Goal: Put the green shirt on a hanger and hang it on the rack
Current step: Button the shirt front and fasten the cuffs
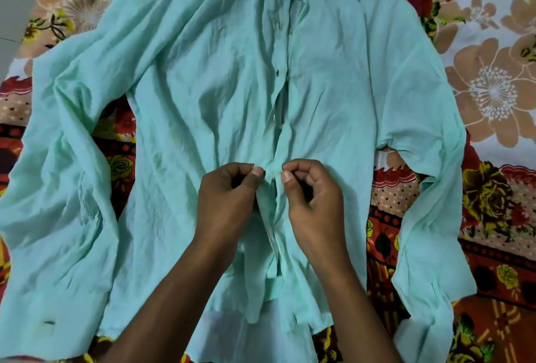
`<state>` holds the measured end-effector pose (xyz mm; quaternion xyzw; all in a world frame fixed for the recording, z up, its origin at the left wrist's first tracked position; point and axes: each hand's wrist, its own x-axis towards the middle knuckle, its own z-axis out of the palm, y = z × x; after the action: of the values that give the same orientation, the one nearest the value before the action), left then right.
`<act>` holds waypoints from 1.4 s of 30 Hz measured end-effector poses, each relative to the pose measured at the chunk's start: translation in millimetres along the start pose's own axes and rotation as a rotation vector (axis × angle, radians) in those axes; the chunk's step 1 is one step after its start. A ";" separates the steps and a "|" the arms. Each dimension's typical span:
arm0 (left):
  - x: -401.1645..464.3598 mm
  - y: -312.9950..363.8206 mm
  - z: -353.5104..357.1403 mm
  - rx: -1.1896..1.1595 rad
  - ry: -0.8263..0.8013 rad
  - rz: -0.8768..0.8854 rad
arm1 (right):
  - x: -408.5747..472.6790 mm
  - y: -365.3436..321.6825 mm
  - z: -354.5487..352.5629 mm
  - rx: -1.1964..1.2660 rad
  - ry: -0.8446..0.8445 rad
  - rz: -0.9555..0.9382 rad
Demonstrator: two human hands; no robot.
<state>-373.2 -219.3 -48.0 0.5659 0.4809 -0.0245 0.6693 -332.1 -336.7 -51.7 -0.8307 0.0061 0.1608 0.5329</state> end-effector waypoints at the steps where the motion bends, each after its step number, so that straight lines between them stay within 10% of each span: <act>1: 0.6 -0.5 0.4 0.003 0.012 0.007 | 0.5 1.0 -1.6 -0.020 -0.012 0.002; 5: 1.7 -3.5 1.2 0.023 0.043 0.041 | 1.0 5.0 -3.8 -0.528 -0.022 -0.157; 20: 2.0 -4.9 -0.9 0.026 0.007 0.056 | -5.0 -7.9 9.6 -0.813 -0.007 -0.273; 29: -3.2 -1.4 -0.4 0.030 -0.016 0.052 | -4.6 2.8 2.2 0.059 -0.045 -0.054; 42: -4.7 -1.2 -2.6 0.034 -0.096 0.026 | -5.3 10.5 12.0 -0.113 0.006 -0.133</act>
<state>-378.1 -220.1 -45.5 0.5815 0.4404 -0.0510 0.6821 -342.1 -331.5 -64.1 -0.8584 -0.0569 0.1227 0.4948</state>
